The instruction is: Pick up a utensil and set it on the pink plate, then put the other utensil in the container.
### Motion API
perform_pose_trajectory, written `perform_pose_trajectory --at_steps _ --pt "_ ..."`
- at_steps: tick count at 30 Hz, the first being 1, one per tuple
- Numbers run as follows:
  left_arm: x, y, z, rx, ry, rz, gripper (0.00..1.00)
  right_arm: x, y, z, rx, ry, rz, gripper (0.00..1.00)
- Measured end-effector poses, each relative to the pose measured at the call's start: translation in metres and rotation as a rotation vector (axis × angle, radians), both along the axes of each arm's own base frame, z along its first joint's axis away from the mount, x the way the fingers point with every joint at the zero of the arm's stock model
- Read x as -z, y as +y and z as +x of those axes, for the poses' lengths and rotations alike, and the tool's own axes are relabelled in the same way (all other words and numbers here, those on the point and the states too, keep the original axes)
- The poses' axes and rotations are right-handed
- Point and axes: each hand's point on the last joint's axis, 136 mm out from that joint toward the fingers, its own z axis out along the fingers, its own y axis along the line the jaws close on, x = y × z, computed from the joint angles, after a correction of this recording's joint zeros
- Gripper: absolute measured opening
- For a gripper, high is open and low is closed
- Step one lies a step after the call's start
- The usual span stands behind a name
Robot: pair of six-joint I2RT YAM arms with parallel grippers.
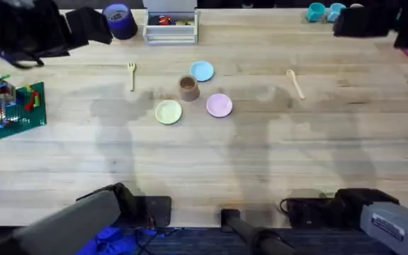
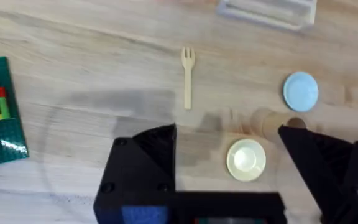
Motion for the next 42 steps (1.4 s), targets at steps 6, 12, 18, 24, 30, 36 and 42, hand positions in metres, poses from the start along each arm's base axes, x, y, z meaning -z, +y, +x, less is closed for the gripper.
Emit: perform_pose_trajectory --at_steps 6,12,18,24,30,36,42 --pt "0.005 0.000 0.015 0.078 0.073 -0.014 0.993 0.008 0.027 0.010 -0.142 0.102 0.093 0.996" --pt "0.016 0.001 0.019 0.116 0.099 -0.007 0.994 0.026 0.046 0.002 -0.243 0.198 0.164 0.996" --pt "0.012 0.004 0.026 0.127 0.066 0.013 0.994 0.024 0.057 -0.003 -0.332 0.191 0.177 0.996" --pt "0.011 0.004 0.028 0.131 0.058 0.019 0.994 0.023 0.059 -0.004 -0.357 0.183 0.176 0.996" --pt "0.005 0.009 0.039 0.130 0.006 0.044 0.994 0.023 0.060 -0.004 -0.364 0.180 0.174 0.996" --pt "0.001 0.018 0.046 0.110 -0.021 0.091 0.994 0.023 0.060 -0.004 -0.366 0.180 0.176 0.996" --pt "0.017 0.027 0.052 0.092 0.022 0.106 0.994 0.023 0.060 -0.004 -0.366 0.178 0.175 0.996"
